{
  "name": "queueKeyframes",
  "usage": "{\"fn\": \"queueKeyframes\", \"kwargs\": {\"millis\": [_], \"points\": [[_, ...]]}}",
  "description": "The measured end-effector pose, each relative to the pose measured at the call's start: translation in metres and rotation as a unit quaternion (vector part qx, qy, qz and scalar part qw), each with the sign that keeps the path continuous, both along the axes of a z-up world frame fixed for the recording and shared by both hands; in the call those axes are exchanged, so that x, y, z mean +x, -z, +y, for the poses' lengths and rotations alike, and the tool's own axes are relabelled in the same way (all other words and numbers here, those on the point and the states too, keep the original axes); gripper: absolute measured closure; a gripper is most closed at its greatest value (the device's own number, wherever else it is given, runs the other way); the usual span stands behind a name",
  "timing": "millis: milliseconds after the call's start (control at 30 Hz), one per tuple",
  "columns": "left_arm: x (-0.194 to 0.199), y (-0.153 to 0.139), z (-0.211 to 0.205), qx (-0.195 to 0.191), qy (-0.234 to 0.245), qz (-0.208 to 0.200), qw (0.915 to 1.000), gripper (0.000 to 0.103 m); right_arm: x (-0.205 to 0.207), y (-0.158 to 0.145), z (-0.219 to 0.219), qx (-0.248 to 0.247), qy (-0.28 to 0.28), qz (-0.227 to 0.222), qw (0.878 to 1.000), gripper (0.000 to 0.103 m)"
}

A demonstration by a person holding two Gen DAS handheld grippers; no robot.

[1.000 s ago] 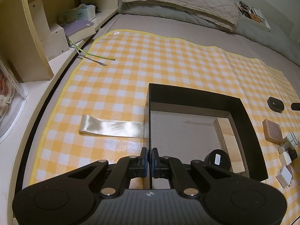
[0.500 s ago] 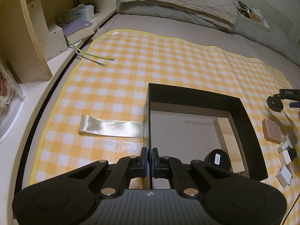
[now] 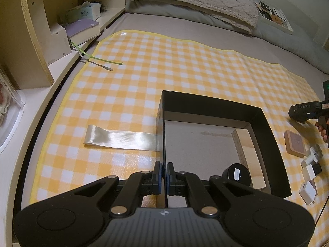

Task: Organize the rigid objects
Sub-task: 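Grasp the black earbud case with the right gripper and lift it, then lower the earbud case into the box and open the right gripper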

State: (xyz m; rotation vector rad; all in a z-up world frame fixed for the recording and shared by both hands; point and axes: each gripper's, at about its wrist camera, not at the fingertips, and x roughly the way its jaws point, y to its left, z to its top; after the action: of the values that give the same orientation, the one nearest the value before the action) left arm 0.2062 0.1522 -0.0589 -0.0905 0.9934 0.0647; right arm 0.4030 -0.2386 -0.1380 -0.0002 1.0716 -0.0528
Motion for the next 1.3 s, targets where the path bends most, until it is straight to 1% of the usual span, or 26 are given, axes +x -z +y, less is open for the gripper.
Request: {"fn": "queueKeyframes", "kwargs": {"millis": [133,167,233,333,400,467,600,700,800,900,967,1033,1133,1233,1300], "points": [[0.0,0.0,0.0,0.001,-0.001,0.0,1.0,0.098,0.001,-0.003,0.001,-0.017,-0.013,0.002,1.0,0.022],[0.0,0.0,0.0,0.0,-0.002,0.0,1.0,0.098,-0.001,-0.007,0.003,-0.011,-0.015,-0.002,1.0,0.022],[0.001,0.0,0.0,-0.004,-0.005,0.0,1.0,0.098,-0.007,-0.017,0.01,0.018,-0.017,-0.013,1.0,0.022],[0.001,0.0,0.0,-0.008,-0.009,0.001,0.9999,0.098,-0.019,-0.043,0.027,0.082,-0.027,-0.034,0.996,0.022],[0.0,-0.001,0.0,-0.01,-0.011,0.001,0.9999,0.098,-0.03,-0.06,0.043,0.124,-0.034,-0.036,0.991,0.022],[0.0,0.0,0.0,-0.01,-0.012,0.0,0.9999,0.098,-0.044,-0.075,0.064,0.155,-0.049,-0.031,0.986,0.022],[0.001,0.0,0.0,-0.008,-0.013,0.0,0.9999,0.099,-0.073,-0.1,0.112,0.193,-0.081,-0.02,0.978,0.022],[0.002,0.0,-0.001,-0.005,-0.012,-0.001,0.9999,0.098,-0.096,-0.114,0.152,0.208,-0.101,-0.015,0.973,0.022],[0.004,0.0,0.0,-0.008,-0.015,-0.001,0.9999,0.098,-0.111,-0.111,0.191,0.218,-0.109,0.005,0.97,0.022],[0.005,-0.001,0.001,-0.011,-0.014,-0.001,0.9998,0.098,-0.122,-0.091,0.227,0.21,-0.108,0.037,0.971,0.022],[0.006,0.0,0.003,-0.014,-0.014,0.0,0.9998,0.098,-0.12,-0.075,0.244,0.191,-0.105,0.048,0.975,0.022],[0.006,0.0,0.004,-0.015,-0.011,-0.001,0.9998,0.098,-0.113,-0.062,0.252,0.184,-0.092,0.057,0.977,0.022],[0.006,0.001,0.005,-0.016,-0.008,-0.002,0.9998,0.098,-0.108,-0.052,0.261,0.183,-0.061,0.051,0.98,0.022],[0.005,0.001,0.004,-0.016,-0.006,-0.003,0.9998,0.098,-0.099,-0.044,0.27,0.159,-0.04,0.034,0.986,0.022],[0.006,0.001,0.005,-0.017,-0.006,-0.003,0.9998,0.098,-0.094,-0.039,0.276,0.144,-0.036,0.029,0.989,0.022]]}}
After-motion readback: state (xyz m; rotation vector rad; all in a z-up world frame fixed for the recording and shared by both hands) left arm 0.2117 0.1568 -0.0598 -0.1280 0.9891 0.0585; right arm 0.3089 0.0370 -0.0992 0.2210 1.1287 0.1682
